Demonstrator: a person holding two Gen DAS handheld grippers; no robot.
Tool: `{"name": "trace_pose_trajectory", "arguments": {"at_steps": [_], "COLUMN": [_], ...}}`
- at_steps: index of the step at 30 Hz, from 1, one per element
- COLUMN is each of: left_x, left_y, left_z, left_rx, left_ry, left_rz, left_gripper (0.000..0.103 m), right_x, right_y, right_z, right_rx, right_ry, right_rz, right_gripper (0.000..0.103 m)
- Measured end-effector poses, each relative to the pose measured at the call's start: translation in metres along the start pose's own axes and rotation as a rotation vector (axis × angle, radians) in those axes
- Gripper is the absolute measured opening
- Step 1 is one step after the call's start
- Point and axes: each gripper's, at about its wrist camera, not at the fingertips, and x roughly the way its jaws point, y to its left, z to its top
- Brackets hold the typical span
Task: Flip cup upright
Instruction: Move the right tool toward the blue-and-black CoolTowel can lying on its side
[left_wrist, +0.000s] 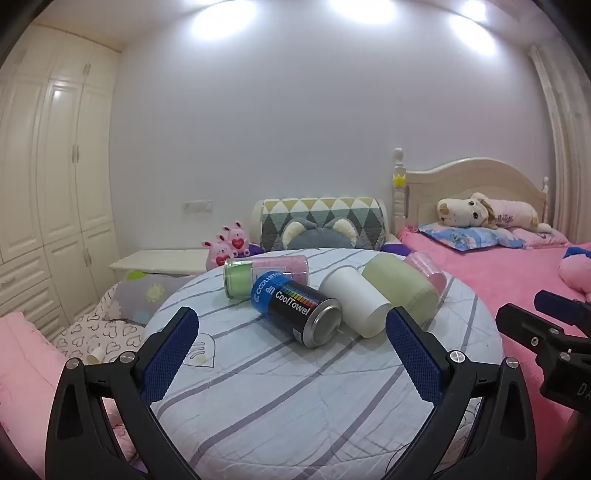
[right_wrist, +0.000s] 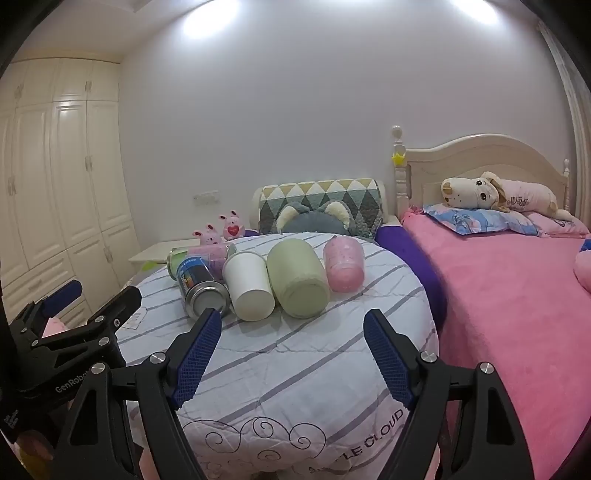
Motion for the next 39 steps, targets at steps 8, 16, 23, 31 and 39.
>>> {"name": "trace_pose_trajectory", "arguments": {"at_steps": [8, 16, 23, 31, 39], "left_x": [0.002, 0.000, 0.003, 0.013, 0.029], "left_y": [-0.004, -0.003, -0.004, -0.005, 0.004], "left_z": [-0.003, -0.003, -0.004, -0.008, -0.009], "left_rx": [0.018, 0.016, 0.020, 0.036, 0.016], "left_ry": [0.003, -0.004, 0.015, 0.042, 0.087], "left_rz": [0.003, -0.011, -0.010, -0.010, 0.003], "left_gripper": [0.103, 0.103, 0.103, 0.103, 0.103], "right_x": [0.003, 0.005, 0.005, 0.018, 0.035], "right_y": [0.004, 0.005, 0.002, 0.002, 0.010], "right_z": [-0.002, -0.001, -0.002, -0.002, 0.004], "right_rx": [-0.011, -0.011, -0.013, -0.018, -0.075], "right_ry": [0.013, 0.002, 0.003, 0.052, 0.075], "right_rz": [0.003, -0.001, -0.001, -0.017, -0.016], "right_gripper": [0.081, 0.081, 0.081, 0.081, 0.081]}}
